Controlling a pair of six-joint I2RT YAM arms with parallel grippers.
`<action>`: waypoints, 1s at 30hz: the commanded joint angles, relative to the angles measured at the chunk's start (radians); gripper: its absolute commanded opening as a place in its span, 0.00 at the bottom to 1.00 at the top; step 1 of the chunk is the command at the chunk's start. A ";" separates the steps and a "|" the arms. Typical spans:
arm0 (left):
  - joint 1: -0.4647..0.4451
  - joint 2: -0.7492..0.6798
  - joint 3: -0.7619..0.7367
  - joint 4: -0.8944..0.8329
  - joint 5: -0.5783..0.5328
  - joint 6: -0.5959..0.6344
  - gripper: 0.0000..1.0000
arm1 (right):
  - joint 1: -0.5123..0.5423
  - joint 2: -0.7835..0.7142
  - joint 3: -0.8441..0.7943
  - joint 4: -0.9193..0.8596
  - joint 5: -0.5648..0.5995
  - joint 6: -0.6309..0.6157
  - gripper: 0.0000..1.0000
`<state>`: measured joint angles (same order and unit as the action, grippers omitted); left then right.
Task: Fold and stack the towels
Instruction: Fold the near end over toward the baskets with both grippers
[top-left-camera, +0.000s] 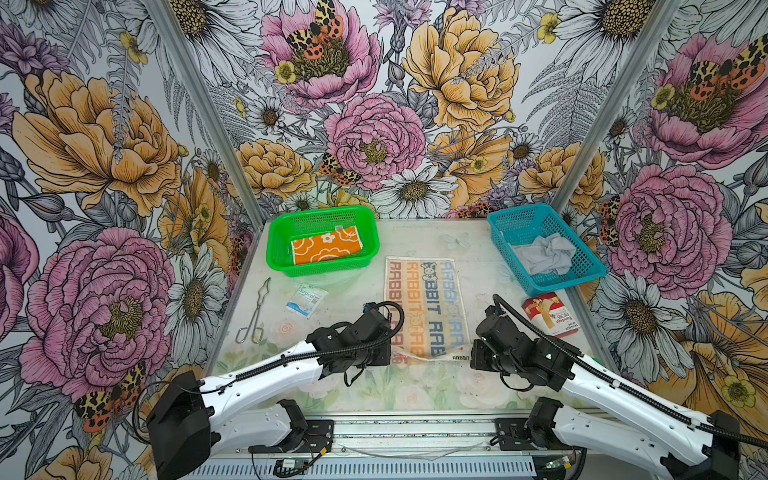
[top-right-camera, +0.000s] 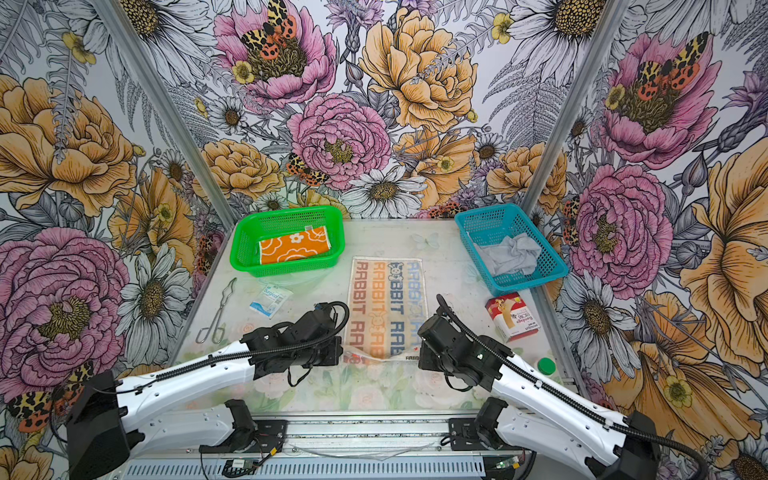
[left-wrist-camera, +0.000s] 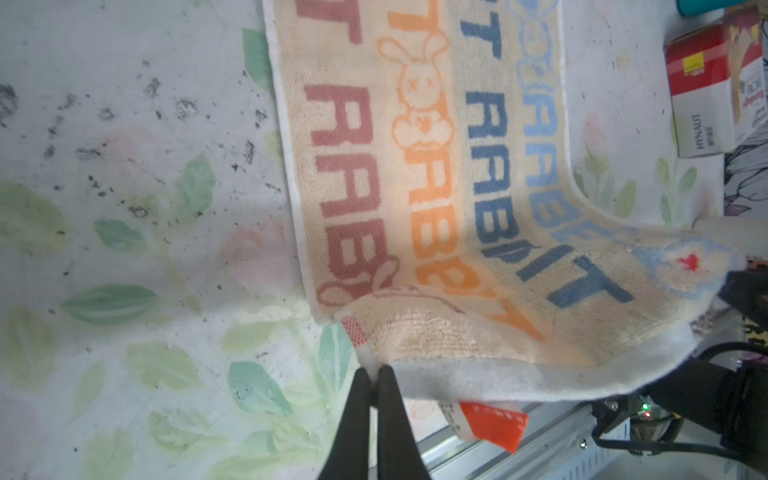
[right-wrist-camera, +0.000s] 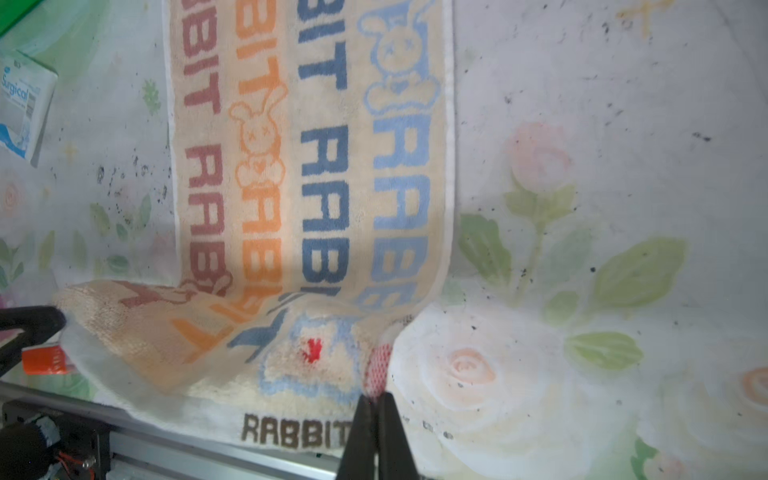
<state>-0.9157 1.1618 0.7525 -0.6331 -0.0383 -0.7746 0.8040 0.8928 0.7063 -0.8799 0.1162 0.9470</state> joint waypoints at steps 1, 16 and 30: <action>0.069 0.049 0.077 0.048 0.051 0.149 0.00 | -0.104 0.051 0.054 0.132 -0.013 -0.133 0.00; 0.315 0.338 0.353 0.078 0.126 0.362 0.00 | -0.363 0.422 0.316 0.272 -0.173 -0.418 0.00; 0.449 0.732 0.721 0.050 0.132 0.447 0.00 | -0.555 0.780 0.538 0.363 -0.352 -0.514 0.00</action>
<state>-0.4854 1.8328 1.4300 -0.5747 0.0914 -0.3664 0.2707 1.6154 1.2079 -0.5644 -0.1646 0.4686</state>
